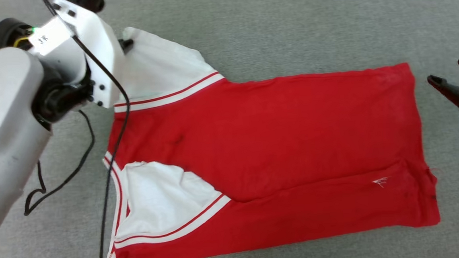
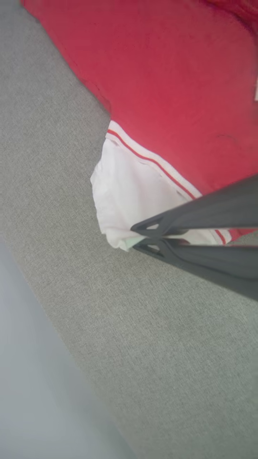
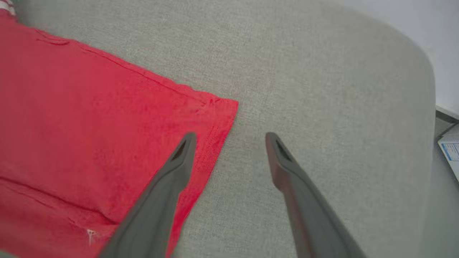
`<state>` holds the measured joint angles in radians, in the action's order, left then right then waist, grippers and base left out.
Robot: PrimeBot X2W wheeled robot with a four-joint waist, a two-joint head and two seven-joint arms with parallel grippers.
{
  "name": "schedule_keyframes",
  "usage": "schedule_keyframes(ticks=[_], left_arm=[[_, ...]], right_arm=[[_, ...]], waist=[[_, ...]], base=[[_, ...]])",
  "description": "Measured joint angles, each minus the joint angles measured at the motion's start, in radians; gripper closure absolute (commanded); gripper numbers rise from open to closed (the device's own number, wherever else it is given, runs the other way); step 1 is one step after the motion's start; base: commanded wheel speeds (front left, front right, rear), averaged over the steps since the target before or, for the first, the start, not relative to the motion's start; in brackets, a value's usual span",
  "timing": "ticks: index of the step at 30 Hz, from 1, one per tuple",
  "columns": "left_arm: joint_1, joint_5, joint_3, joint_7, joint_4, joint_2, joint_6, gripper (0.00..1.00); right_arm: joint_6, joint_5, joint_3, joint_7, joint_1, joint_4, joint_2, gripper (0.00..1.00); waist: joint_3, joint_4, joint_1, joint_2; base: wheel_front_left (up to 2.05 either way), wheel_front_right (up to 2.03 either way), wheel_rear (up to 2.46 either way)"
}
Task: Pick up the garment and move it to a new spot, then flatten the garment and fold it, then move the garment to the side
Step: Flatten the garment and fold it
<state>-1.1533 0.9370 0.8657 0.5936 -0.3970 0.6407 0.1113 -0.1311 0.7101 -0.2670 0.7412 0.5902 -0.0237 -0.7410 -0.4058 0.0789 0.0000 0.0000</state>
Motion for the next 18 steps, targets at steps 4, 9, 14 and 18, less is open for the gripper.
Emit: schedule_keyframes(ticks=[4,9,14,18], left_arm=[[0.007,-0.006,0.001,-0.024,0.046,-0.01,-0.007,1.0],[0.016,-0.019,0.003,-0.044,0.098,-0.013,-0.018,1.0],[0.018,-0.028,0.002,-0.065,0.139,-0.012,-0.028,1.0],[0.024,-0.03,0.002,-0.081,0.155,-0.012,-0.033,1.0]], right_arm=[[0.0,0.019,-0.067,0.103,0.086,-0.074,-0.012,0.0],[0.0,0.014,-0.135,0.144,0.177,-0.186,0.024,0.0],[0.0,0.004,-0.184,0.108,0.227,-0.304,0.056,0.0],[0.0,0.014,-0.221,0.059,0.231,-0.37,0.06,0.0]], waist=[[-0.012,-0.025,0.0,0.0],[-0.041,-0.05,0.0,0.0],[-0.07,-0.077,0.0,0.0],[-0.091,-0.096,0.0,0.0]], base=[[0.0,0.0,0.0],[0.0,0.0,0.0],[0.0,0.0,0.0],[0.0,0.0,0.0]])
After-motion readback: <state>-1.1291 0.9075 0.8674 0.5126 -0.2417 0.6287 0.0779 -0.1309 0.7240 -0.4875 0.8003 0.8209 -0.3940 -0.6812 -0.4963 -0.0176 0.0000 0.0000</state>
